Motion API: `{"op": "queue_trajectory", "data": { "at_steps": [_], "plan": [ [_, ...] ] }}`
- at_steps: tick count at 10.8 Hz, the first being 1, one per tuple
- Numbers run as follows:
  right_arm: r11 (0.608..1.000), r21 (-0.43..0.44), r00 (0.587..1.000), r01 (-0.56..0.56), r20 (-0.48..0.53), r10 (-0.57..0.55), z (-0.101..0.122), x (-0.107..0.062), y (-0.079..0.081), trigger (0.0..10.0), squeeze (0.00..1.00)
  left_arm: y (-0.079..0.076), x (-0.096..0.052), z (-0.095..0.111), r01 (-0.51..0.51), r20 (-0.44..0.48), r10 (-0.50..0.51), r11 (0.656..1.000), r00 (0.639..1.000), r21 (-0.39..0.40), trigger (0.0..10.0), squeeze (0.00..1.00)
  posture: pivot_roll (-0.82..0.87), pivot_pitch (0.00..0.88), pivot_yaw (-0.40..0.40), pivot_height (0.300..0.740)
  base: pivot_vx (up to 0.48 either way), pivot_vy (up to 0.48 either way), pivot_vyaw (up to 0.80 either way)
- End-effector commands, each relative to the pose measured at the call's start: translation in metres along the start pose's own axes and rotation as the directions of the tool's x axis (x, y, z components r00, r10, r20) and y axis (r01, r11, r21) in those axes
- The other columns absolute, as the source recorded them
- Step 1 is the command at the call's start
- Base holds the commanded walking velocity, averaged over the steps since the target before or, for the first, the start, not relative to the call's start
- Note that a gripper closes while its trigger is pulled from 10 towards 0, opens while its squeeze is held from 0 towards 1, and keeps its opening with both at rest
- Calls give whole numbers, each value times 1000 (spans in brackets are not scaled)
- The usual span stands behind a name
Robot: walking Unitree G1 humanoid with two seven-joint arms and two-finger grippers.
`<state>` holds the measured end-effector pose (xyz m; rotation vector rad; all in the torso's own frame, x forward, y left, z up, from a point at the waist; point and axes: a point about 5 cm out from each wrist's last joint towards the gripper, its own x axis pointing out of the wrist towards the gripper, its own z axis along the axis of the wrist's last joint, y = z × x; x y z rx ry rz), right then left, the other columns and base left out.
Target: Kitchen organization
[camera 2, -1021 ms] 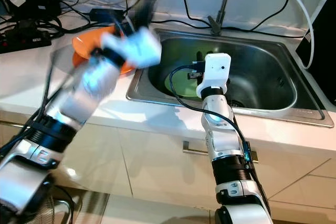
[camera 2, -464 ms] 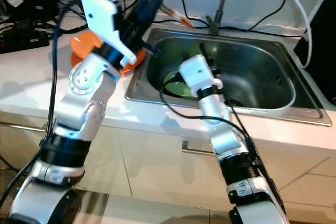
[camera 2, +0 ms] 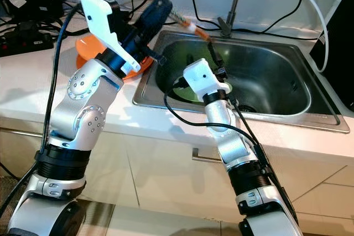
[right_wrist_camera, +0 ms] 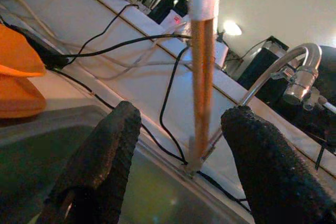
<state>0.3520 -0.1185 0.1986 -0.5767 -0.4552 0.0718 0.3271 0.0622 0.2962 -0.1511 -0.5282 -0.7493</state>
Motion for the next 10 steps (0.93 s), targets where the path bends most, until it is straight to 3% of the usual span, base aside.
{"op": "queue_trajectory", "data": {
  "at_steps": [1, 3, 9, 10],
  "plan": [
    [1000, 0, 1000, 27, 12, -27, 4, 4, -4, 10000, 0, -5, 0, -1, 33, -19, -33, 999, 999, 4, 10000, 0, 190, 6, -2, 740, 0, 0, 0],
    [999, 7, 999, 51, 15, -51, 5, 6, -7, 10000, 0, -8, -5, -11, 61, -90, -61, 998, 994, 5, 10000, 0, 193, 13, -2, 740, 0, 0, 0],
    [999, 24, 999, 48, 20, -48, 8, 8, -5, 10000, 0, -11, -7, -15, 85, -129, -85, 996, 988, -7, 10000, 0, 198, 21, -5, 740, 0, 0, 0],
    [999, 28, 999, 45, 24, -46, 9, 8, -4, 7922, 0, -11, -7, -16, 85, -135, -84, 996, 987, -5, 10000, 0, 198, 22, -6, 740, 0, 0, 0]
  ]
}}
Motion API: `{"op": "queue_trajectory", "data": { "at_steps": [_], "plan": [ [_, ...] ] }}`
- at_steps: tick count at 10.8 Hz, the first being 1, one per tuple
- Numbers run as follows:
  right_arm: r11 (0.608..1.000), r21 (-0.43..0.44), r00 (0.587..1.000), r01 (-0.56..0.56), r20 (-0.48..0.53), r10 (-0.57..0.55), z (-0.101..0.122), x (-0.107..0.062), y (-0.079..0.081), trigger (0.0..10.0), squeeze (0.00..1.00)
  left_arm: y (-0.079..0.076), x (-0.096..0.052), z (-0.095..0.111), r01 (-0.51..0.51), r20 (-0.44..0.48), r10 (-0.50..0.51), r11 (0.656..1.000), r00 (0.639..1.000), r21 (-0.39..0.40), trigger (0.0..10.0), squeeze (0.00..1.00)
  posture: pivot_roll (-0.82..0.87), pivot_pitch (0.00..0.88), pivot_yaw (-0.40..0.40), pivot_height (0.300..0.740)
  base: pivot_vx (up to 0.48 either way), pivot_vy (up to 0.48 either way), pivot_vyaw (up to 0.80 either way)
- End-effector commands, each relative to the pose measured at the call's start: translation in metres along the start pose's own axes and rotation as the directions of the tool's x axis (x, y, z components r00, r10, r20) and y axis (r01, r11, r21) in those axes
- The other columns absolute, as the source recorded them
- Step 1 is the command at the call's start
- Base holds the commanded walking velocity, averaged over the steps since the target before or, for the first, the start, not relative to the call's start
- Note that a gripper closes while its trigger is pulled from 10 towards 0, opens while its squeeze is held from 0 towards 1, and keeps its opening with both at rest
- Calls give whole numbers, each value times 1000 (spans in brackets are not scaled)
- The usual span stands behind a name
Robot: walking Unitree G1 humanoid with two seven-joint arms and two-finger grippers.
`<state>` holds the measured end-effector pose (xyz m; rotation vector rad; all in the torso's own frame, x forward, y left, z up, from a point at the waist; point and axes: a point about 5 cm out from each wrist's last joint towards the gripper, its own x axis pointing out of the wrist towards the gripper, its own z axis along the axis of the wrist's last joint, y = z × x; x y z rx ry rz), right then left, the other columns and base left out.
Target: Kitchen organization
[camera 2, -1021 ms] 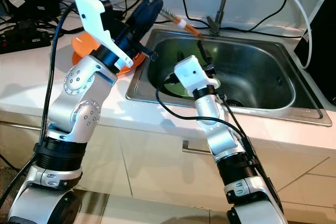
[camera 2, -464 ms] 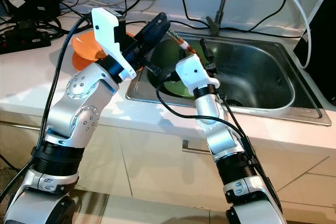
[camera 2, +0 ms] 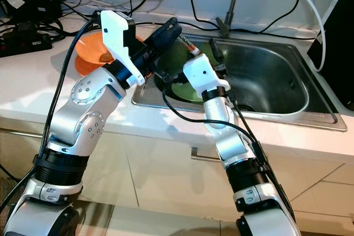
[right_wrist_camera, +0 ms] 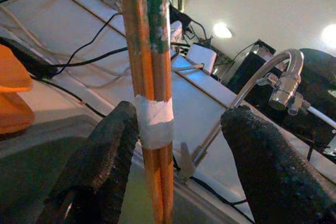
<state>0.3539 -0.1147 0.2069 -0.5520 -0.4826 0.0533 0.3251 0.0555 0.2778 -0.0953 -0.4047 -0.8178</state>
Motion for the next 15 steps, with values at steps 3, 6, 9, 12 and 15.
{"op": "queue_trajectory", "data": {
  "at_steps": [3, 6, 9, 12, 15],
  "plan": [
    [1000, 13, 1000, 16, 9, -16, 3, 3, -3, 0, 0, -3, -1, 1, 19, -11, -18, 1000, 1000, 17, 10000, 0, 199, 24, -7, 740, 0, 0, 0],
    [1000, 15, 1000, 17, 6, -17, 2, 3, -3, 0, 0, -3, 0, 0, 20, -17, -19, 1000, 1000, 21, 10000, 0, 199, 24, -6, 740, 0, 0, 0],
    [1000, 16, 1000, 16, 5, -17, 2, 3, -3, 0, 0, -3, 0, -1, 16, -19, -15, 1000, 1000, 21, 10000, 0, 198, 25, -5, 740, 0, 0, 0],
    [1000, 15, 1000, 23, 1, -23, 1, 2, -4, 0, 0, 1, 2, -4, -21, -24, 21, 1000, 999, -3, 10000, 1000, 197, 24, -2, 740, 0, 0, 0],
    [999, 10, 999, 38, -12, -37, -2, 3, -7, 0, 0, 2, 3, -1, -24, -12, 24, 1000, 1000, -20, 10000, 1000, 200, 25, -2, 740, 0, 0, 0]
  ]
}}
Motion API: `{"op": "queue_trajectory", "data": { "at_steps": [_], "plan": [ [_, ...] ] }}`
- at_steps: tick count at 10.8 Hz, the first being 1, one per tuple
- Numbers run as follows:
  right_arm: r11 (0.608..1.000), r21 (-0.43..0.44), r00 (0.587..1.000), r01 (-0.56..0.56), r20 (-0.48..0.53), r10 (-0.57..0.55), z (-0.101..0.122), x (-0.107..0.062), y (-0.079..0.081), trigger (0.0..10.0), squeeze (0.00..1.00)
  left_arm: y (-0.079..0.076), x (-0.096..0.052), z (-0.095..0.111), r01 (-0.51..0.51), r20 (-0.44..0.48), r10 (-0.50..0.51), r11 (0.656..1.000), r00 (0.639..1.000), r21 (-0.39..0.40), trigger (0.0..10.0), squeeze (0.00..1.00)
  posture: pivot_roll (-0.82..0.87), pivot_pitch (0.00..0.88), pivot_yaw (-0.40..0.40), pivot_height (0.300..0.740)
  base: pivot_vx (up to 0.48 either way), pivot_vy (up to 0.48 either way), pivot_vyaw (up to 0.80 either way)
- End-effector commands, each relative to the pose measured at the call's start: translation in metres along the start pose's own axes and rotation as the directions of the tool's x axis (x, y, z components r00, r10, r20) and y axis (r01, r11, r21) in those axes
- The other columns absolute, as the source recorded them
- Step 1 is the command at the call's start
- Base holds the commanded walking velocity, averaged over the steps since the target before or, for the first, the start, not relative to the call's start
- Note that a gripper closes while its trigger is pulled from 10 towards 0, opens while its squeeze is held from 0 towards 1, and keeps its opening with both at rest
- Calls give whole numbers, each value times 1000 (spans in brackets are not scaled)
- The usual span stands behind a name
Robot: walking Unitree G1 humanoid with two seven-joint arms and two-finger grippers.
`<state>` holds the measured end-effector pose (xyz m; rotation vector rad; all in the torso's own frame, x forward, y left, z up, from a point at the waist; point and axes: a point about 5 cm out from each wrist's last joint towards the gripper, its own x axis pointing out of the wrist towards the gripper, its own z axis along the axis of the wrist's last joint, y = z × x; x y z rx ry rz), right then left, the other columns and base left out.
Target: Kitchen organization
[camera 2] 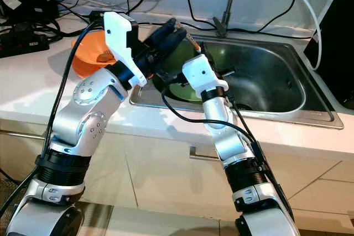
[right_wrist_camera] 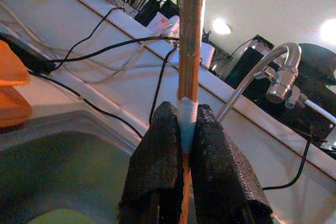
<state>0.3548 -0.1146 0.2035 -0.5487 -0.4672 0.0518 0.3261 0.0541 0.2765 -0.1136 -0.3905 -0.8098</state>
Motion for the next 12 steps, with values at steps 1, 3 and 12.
{"op": "queue_trajectory", "data": {
  "at_steps": [1, 3, 12],
  "plan": [
    [999, 2, 999, 44, -16, -44, -2, 3, -10, 0, 0, 2, 1, 4, -6, 9, 6, 1000, 1000, -18, 10000, 1000, 205, 25, -7, 740, 0, 0, 0],
    [999, 12, 998, 46, -37, -46, -6, 5, -11, 0, 0, 2, -5, 2, 0, 10, 0, 1000, 1000, -20, 10000, 1000, 209, 24, -12, 740, 0, 0, 0],
    [970, 220, 961, 103, -273, -41, -40, 24, -26, 10000, 0, 13, -58, -69, -76, -291, 58, 996, 955, -50, 10000, 0, 226, 20, -37, 740, 0, 0, 0]
  ]
}}
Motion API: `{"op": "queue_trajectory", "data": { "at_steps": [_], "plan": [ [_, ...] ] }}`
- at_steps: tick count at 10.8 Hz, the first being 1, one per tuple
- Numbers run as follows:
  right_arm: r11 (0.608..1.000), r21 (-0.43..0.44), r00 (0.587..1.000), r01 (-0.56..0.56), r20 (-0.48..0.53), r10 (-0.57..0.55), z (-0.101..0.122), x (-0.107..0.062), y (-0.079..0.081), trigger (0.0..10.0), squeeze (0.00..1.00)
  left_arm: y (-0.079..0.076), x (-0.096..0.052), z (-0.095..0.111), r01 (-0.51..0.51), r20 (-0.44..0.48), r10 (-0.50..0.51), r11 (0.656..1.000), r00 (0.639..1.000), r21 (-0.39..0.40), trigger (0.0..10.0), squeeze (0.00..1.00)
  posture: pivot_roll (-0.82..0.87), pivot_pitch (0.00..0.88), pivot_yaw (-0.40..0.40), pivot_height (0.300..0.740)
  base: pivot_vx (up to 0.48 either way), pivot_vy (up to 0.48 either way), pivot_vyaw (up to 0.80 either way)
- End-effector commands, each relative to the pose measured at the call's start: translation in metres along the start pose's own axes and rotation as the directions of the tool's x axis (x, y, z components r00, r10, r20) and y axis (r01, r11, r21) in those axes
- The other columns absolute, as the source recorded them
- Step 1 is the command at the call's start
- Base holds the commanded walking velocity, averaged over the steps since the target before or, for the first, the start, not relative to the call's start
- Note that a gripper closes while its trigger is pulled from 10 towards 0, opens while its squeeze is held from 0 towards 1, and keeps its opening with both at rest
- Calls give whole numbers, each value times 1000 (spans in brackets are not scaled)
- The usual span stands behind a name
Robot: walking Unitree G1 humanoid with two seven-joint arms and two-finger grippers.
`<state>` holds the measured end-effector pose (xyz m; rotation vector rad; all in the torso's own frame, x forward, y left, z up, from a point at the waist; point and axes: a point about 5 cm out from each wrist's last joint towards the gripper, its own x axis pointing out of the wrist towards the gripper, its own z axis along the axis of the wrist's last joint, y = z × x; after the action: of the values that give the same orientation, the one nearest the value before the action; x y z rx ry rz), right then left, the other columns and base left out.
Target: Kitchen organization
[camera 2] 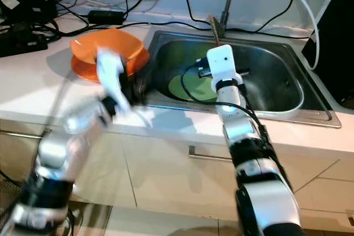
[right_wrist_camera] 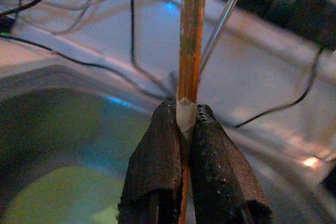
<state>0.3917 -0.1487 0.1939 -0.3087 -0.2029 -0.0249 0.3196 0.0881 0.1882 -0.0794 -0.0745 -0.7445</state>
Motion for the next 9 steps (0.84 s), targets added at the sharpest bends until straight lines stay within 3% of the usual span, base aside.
{"op": "queue_trajectory", "data": {
  "at_steps": [1, 5, 9],
  "plan": [
    [997, 72, 1000, -18, -16, 19, 0, 3, -1, 10000, 0, -1, -1, -13, 5, -50, -4, 1000, 999, 4, 10000, 0, 224, 17, -37, 740, 0, 0, 0],
    [954, 285, 979, -96, -145, 142, -20, 3, 21, 10000, 0, -12, -6, -31, 50, -120, -49, 999, 992, 8, 10000, 0, 245, 5, -47, 740, 0, 0, 0],
    [944, 311, 944, -106, -267, 194, -45, -8, 35, 10000, 0, -22, -13, -47, 84, -213, -80, 996, 974, 8, 10000, 0, 275, 0, -54, 740, 0, 0, 0]
  ]
}}
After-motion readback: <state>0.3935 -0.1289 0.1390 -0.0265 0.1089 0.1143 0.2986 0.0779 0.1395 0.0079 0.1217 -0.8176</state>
